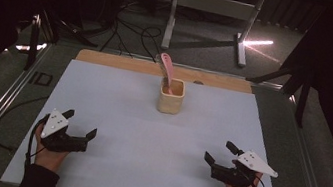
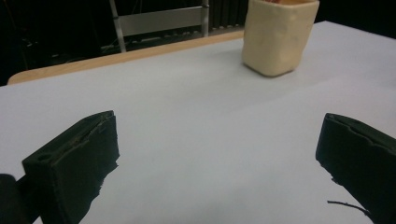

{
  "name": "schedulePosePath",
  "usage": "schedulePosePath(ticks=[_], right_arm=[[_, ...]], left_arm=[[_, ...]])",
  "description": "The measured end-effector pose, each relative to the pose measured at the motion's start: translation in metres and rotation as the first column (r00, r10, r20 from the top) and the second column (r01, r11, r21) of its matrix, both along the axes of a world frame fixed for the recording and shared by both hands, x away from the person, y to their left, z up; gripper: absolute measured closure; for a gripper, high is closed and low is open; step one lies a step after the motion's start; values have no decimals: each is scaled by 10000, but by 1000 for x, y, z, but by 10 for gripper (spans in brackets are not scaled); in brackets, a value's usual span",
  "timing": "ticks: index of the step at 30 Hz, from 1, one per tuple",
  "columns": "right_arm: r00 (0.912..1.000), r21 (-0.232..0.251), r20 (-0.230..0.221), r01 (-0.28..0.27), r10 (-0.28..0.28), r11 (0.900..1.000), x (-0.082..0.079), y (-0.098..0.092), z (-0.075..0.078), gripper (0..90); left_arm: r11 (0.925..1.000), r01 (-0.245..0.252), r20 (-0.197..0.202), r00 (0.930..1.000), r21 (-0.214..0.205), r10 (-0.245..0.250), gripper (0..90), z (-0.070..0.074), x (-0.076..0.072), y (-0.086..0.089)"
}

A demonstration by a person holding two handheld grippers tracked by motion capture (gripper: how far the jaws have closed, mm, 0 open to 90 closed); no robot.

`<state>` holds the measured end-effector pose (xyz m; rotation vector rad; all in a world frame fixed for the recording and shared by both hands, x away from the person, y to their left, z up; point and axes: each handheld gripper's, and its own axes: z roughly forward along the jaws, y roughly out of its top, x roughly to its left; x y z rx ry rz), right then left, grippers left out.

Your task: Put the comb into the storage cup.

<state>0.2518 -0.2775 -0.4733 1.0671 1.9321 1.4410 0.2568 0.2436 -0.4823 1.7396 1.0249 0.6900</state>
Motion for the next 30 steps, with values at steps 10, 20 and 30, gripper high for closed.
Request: schedulePosePath(ticks=[10,20,30], right_arm=[[9996,-42,110,259,-259,9997,-3,-2,-7,103],[9987,-425,256,454,-443,9981,-4,-2,-12,103],[9987,-476,169,488,-480,9977,-2,1,-15,102]], left_arm=[[9981,-411,739,9963,-468,445,1,1,-16,10],[9960,-708,983,9923,-542,759,1,2,-24,21],[9942,-750,971,9919,-777,824,1,0,-24,25]])
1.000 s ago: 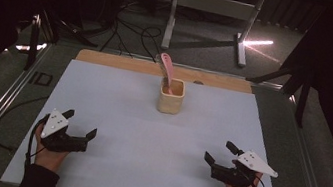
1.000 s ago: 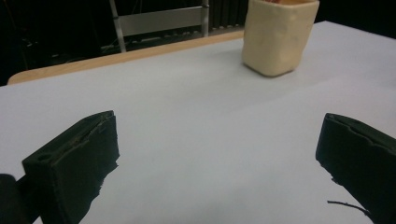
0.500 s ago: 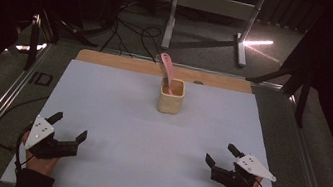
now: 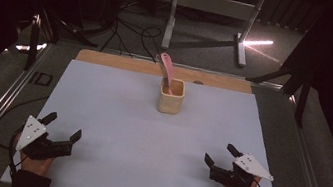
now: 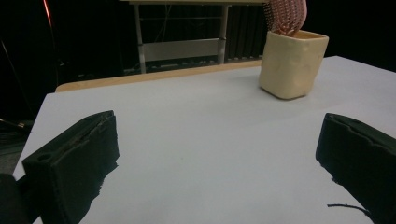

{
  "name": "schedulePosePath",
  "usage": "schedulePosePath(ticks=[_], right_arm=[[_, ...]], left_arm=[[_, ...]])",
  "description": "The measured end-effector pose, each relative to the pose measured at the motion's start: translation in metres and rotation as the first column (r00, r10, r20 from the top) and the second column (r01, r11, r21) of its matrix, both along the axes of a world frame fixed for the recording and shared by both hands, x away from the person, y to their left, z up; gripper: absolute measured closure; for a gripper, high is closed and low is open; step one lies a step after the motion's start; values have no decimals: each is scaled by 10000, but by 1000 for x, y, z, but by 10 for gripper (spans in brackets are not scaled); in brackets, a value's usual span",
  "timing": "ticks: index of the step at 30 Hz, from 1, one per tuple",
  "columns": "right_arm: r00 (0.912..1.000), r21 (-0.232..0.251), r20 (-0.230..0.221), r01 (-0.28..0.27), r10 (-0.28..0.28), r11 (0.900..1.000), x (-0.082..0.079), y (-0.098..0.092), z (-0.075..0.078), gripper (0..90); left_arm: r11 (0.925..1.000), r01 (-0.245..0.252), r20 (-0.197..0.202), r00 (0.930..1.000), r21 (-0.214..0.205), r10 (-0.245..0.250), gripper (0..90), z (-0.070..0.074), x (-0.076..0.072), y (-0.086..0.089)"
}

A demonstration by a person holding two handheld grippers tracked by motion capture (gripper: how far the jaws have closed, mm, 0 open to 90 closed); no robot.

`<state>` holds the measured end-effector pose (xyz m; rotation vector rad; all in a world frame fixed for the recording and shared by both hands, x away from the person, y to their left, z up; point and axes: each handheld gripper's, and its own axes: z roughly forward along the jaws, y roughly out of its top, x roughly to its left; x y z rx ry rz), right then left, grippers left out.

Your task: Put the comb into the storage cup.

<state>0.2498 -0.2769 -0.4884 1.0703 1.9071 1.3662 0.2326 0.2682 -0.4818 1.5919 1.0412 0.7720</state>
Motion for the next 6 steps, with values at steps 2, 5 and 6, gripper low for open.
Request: schedulePosePath(ticks=[2,5,6], right_arm=[[10000,-26,5,-13,13,10000,0,0,0,102],[10000,-41,-31,-8,8,10000,0,1,-1,102],[10000,-40,-46,0,0,10000,0,1,-1,102]], left_arm=[[10000,19,-26,10000,-13,-20,1,-1,1,-1],[10000,55,-58,10000,1,-55,1,-2,2,-1],[10000,63,-76,10000,0,-63,1,-2,2,-2]])
